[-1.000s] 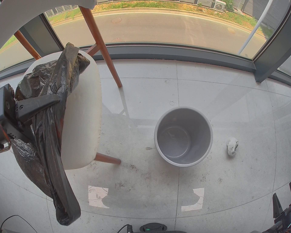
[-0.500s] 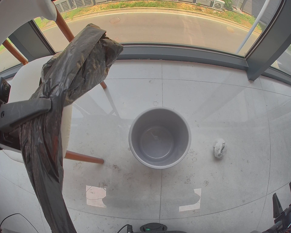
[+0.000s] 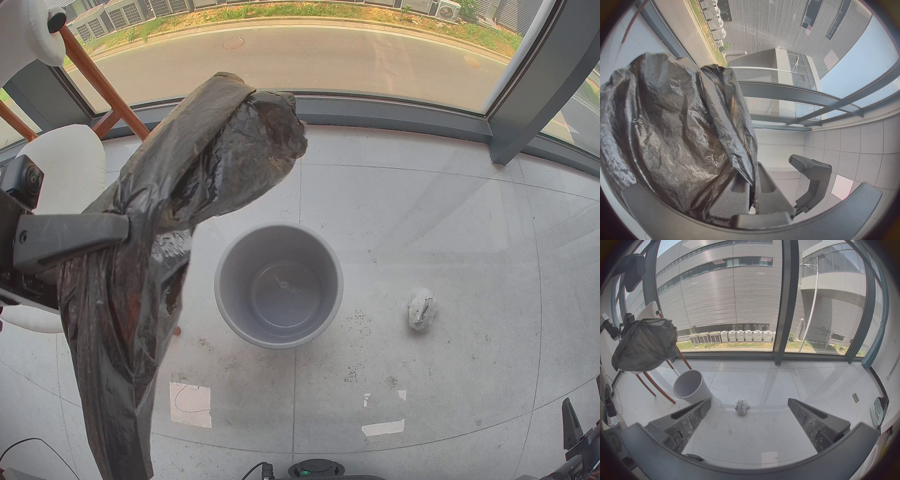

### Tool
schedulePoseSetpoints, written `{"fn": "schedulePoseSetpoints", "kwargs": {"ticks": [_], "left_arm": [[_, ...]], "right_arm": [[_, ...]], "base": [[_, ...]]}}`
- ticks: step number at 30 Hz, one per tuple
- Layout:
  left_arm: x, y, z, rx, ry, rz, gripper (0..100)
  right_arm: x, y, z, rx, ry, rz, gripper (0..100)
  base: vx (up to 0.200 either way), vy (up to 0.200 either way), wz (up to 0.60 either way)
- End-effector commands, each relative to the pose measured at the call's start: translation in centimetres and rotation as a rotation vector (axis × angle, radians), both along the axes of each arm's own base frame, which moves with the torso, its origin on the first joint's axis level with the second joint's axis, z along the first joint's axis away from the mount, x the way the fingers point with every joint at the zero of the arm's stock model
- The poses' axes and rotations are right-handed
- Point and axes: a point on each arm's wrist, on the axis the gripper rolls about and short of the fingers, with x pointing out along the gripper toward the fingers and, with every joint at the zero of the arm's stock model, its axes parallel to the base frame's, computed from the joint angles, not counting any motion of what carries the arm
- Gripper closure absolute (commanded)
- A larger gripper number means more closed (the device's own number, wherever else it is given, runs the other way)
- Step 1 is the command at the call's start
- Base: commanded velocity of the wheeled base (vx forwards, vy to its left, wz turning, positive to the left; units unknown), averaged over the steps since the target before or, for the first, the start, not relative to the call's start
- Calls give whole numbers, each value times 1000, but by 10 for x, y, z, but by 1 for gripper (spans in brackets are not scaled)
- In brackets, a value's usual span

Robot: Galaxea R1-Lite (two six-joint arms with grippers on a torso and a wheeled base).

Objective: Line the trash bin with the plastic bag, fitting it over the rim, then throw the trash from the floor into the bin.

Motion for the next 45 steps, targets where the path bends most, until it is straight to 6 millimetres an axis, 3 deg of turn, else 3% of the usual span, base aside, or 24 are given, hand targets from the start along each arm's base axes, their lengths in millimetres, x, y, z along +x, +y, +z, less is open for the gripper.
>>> {"fn": "schedulePoseSetpoints", "kwargs": {"ticks": [1,13,32,45], "left_arm": [[17,-4,-12,21,51,10,100],[54,14,-44,82,69,155,100],[55,25,-50,89,71,208,100],[45,26,-82,140,79,206,100]], "right_arm": [[0,0,-5,0,6,1,0],[0,0,-5,0,4,1,0],[0,0,-5,0,4,2,0],[0,0,-5,0,4,2,0]], "base": [[0,0,0],[0,0,0],[0,0,0],[0,0,0]]}}
